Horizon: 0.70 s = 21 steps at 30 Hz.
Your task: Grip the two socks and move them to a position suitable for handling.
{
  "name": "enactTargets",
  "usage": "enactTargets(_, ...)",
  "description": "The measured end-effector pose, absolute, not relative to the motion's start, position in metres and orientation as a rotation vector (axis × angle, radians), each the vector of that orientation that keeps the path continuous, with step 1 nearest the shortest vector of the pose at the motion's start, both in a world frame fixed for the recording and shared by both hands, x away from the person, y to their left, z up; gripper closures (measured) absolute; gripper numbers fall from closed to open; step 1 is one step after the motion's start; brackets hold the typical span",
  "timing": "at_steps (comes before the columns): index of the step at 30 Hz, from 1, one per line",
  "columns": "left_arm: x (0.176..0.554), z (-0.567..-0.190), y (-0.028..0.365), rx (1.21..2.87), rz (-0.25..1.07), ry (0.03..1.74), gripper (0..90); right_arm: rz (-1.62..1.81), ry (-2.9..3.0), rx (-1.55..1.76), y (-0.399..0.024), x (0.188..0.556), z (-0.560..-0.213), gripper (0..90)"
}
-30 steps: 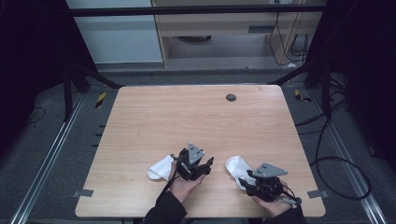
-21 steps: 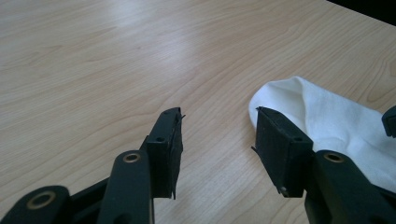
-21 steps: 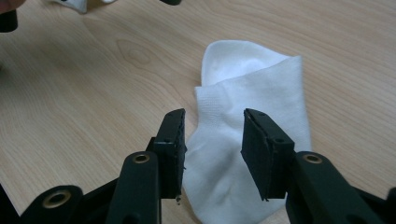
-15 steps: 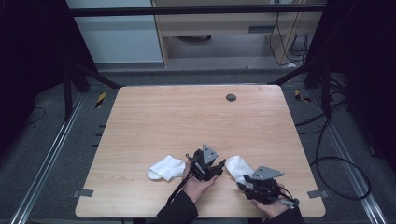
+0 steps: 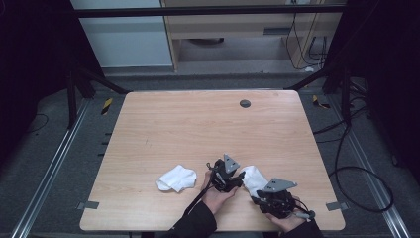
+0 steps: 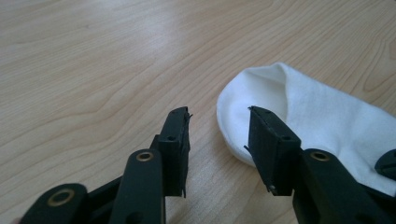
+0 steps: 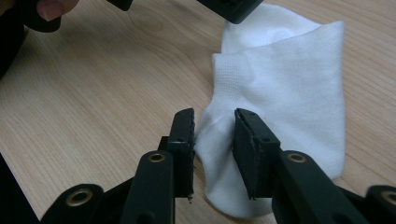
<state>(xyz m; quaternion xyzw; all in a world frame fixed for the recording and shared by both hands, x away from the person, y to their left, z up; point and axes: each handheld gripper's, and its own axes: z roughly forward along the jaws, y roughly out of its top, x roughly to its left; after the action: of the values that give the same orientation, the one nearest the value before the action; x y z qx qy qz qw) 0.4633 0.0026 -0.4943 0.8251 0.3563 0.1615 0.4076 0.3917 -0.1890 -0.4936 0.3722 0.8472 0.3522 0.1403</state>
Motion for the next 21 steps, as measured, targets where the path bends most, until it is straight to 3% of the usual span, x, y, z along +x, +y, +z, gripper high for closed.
enactTargets(9,0.467,-0.498,0.000,2.150,0.370,0.938,75.2,0.978,2.484,1.077,-0.187,0.393,-0.494,81.4)
enactTargets(14,0.468,-0.499,-0.002,2.169,0.353,0.942,86.4,0.985,2.485,1.086,-0.187,0.394,-0.493,83.6)
enactTargets(21,0.466,-0.494,0.001,2.175,0.347,0.916,89.4,1.116,2.402,1.093,-0.193,0.393,-0.481,83.7)
